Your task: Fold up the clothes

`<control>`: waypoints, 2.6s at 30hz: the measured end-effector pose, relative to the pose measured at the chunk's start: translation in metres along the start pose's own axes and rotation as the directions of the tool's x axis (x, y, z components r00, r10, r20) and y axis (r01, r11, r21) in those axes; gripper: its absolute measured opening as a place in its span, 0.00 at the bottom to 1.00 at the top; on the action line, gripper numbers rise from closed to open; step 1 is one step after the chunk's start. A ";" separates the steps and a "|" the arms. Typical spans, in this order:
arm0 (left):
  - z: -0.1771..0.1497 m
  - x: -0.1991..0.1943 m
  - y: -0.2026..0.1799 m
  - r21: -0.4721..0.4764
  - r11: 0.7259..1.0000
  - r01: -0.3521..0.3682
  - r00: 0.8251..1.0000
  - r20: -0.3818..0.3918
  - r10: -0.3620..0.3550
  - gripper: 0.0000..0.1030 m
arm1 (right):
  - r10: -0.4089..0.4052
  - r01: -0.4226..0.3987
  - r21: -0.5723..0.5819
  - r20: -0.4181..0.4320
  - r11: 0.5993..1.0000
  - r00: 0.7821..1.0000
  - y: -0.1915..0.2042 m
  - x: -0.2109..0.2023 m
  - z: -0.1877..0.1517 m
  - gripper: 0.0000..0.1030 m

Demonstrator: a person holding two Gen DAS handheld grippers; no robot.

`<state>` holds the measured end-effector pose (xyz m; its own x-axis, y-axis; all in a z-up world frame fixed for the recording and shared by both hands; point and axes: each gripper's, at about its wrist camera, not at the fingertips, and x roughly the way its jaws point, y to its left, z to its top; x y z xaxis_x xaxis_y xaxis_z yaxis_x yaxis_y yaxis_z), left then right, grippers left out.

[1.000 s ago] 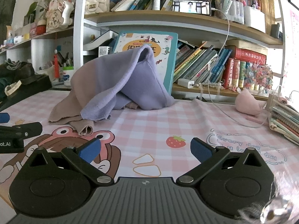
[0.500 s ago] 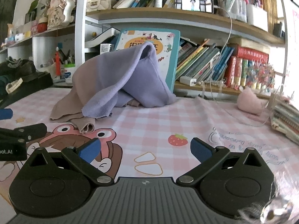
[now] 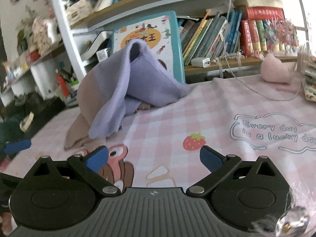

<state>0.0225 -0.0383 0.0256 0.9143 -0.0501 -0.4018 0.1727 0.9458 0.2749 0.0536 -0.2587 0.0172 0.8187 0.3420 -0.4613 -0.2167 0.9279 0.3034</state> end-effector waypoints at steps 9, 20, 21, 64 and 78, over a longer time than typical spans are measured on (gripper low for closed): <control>0.022 0.046 -0.025 0.098 0.995 0.018 1.000 -0.027 -0.015 1.00 | 0.114 -0.111 0.160 -0.012 0.981 0.993 -0.029 0.017 0.032 0.95; 0.043 0.115 -0.039 0.115 0.993 -0.006 0.997 -0.074 0.014 0.93 | 0.218 -0.195 0.319 -0.036 0.928 0.975 -0.055 0.039 0.048 0.83; 0.044 0.120 -0.038 0.112 0.994 -0.011 0.997 -0.077 0.020 0.90 | 0.219 -0.193 0.332 -0.041 0.923 0.975 -0.055 0.041 0.048 0.83; 0.003 -0.128 0.026 -0.154 0.906 0.395 0.910 0.203 -0.362 0.05 | 0.309 -0.309 0.769 0.153 0.559 0.939 -0.093 0.027 0.029 0.02; 0.024 -0.129 0.042 -0.164 0.899 0.406 0.887 0.308 -0.344 0.05 | 0.389 -0.161 0.788 -0.106 0.594 0.915 -0.086 0.001 -0.011 0.64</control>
<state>-0.0790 0.0004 0.1103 0.8646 -0.4685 -0.1819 0.4659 0.8829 -0.0594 0.0670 -0.3369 -0.0182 0.6087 0.6894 -0.3926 0.1581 0.3795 0.9116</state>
